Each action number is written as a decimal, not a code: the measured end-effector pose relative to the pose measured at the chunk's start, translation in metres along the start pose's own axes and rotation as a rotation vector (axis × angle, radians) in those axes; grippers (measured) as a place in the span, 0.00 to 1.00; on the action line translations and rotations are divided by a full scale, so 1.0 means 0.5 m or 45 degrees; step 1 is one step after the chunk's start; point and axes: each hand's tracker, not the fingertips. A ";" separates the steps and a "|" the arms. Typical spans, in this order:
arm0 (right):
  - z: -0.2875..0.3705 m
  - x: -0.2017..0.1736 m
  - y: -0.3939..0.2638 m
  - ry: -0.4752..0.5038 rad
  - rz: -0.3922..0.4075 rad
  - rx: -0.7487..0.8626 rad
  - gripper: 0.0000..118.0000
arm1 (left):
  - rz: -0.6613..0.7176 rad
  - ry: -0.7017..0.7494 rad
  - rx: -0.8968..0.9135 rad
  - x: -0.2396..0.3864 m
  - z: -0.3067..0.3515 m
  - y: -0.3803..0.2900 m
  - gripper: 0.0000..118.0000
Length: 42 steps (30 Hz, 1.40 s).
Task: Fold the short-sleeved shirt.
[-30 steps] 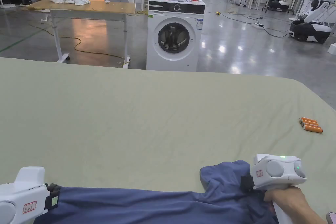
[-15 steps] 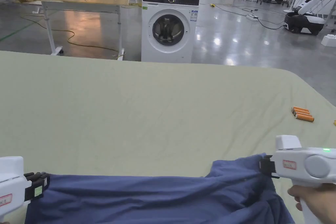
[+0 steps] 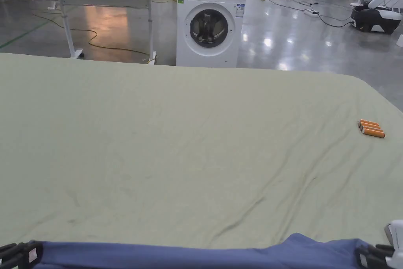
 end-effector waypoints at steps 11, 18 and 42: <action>-0.112 0.015 -0.112 -0.036 -0.064 -0.185 0.01 | -0.204 0.118 -0.255 0.012 -0.054 -0.082 0.05; -0.083 -0.008 -0.089 -0.186 0.000 -0.165 0.25 | -0.206 0.137 -0.205 0.043 -0.044 -0.063 0.27; -0.044 -0.327 0.136 -0.208 -0.079 0.994 0.01 | -0.447 0.286 0.668 0.299 -0.065 0.094 0.00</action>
